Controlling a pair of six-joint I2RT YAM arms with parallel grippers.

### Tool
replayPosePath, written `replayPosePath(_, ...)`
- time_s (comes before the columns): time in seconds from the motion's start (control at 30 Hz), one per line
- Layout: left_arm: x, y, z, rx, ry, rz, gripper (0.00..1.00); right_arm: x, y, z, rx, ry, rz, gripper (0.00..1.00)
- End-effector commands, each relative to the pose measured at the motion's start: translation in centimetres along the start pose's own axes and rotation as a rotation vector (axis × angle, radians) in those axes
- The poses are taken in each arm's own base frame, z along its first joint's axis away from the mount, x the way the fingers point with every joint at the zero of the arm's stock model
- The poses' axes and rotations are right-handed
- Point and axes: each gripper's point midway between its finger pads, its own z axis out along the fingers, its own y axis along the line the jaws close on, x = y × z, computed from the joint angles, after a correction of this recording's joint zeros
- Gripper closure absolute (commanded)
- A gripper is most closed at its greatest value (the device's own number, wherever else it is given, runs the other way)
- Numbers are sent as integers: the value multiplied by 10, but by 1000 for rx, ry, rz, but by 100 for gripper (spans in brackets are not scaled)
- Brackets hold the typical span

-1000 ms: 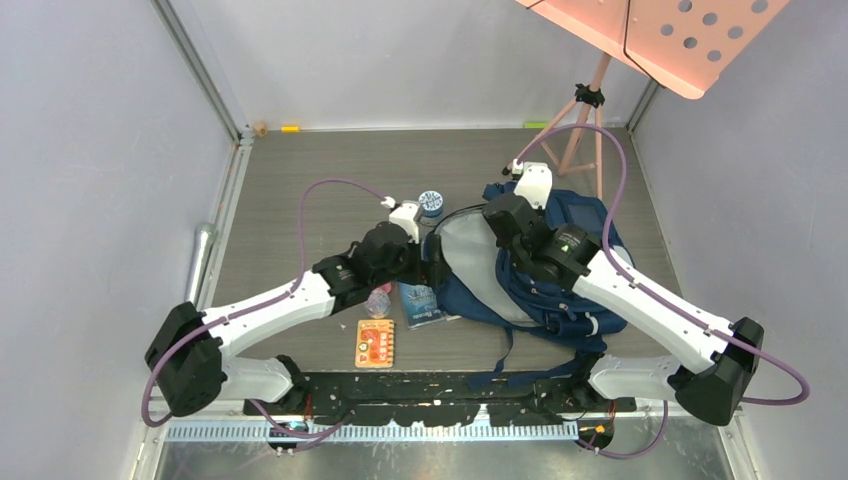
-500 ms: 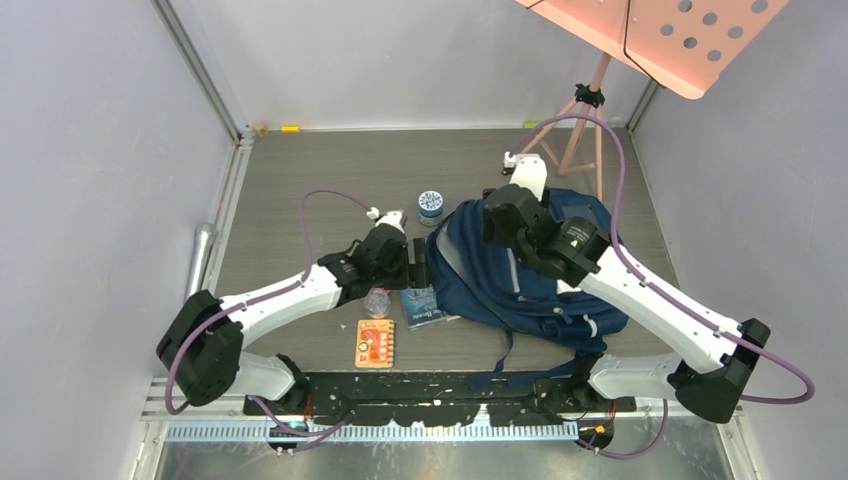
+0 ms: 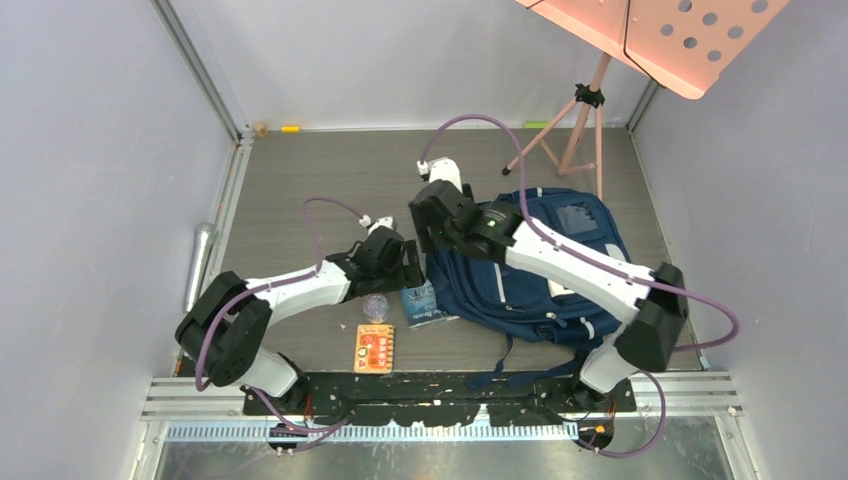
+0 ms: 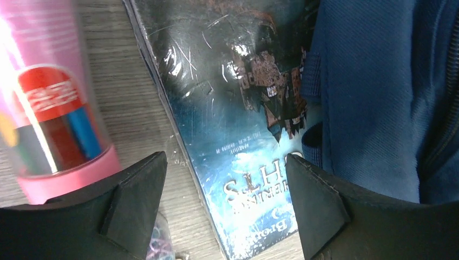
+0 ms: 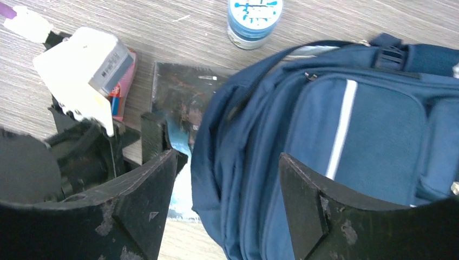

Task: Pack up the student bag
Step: Pick up the book from the center of the board.

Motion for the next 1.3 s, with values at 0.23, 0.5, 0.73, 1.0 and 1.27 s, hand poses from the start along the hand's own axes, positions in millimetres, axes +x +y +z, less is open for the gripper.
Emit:
replayPosePath(0.23,-2,-5,14,33,-17,-46,27,-7,58,91,-194,114,43,38)
replayPosePath(0.5,-12,4,-1,11,-52,-18,24,35,55,147,-159,253,81,38)
replayPosePath(0.73,-64,65,-42,-131,-132,-15,17,81,1,148,24,329,91,32)
replayPosePath(1.0,-70,153,-72,-315,-163,-148,12,119,-39,146,134,410,107,30)
replayPosePath(1.27,-53,179,-61,-337,-128,-196,10,125,-61,133,197,432,118,25)
